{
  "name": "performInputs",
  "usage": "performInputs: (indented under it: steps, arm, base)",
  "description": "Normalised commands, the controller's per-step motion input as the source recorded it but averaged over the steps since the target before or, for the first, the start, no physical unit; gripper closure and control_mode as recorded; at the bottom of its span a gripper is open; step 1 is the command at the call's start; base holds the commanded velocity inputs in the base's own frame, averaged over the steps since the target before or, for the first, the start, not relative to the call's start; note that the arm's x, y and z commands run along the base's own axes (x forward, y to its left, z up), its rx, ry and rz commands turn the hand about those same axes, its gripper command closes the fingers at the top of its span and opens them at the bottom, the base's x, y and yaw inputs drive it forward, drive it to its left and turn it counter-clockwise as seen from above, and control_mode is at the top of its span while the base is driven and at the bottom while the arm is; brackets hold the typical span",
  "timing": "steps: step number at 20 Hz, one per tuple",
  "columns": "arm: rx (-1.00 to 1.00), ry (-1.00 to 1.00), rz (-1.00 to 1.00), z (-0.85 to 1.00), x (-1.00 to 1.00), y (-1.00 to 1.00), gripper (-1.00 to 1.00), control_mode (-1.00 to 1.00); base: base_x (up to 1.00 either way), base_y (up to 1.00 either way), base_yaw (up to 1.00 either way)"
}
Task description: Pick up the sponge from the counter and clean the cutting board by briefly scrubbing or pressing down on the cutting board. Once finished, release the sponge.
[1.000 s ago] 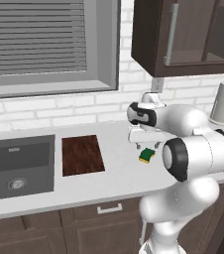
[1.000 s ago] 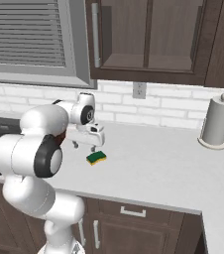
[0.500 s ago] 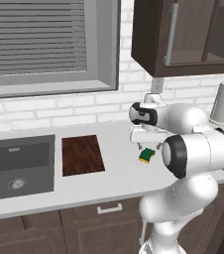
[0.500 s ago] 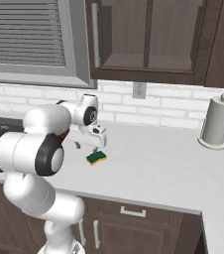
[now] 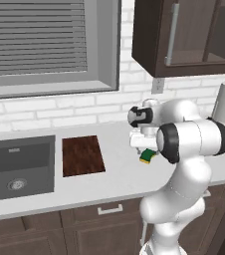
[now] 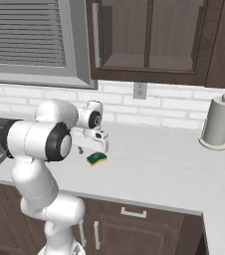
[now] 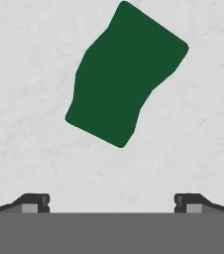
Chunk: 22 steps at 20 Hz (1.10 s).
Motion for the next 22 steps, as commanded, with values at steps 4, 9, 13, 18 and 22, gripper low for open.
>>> performInputs:
  steps: [4,9,13,18,22]
  arm:
    - [0.0,0.16,-0.16,0.0,0.36,-0.01,-1.0,-1.0]
    - [0.0,0.17,-0.15,-0.02,0.29,0.0,-1.0,-1.0]
    - [0.0,0.02,-0.07,-0.18,0.08,-0.01,-1.0,-1.0]
    - [-0.01,0.0,-0.03,-0.24,0.22,0.0,-1.0,-1.0]
    - [0.0,0.0,0.0,-0.04,0.15,-0.07,-1.0,-1.0]
  base:
    - [0.0,0.0,0.0]
    - [0.0,0.0,0.0]
    - [0.0,0.0,0.0]
    - [0.0,0.0,0.0]
    - [0.0,0.0,0.0]
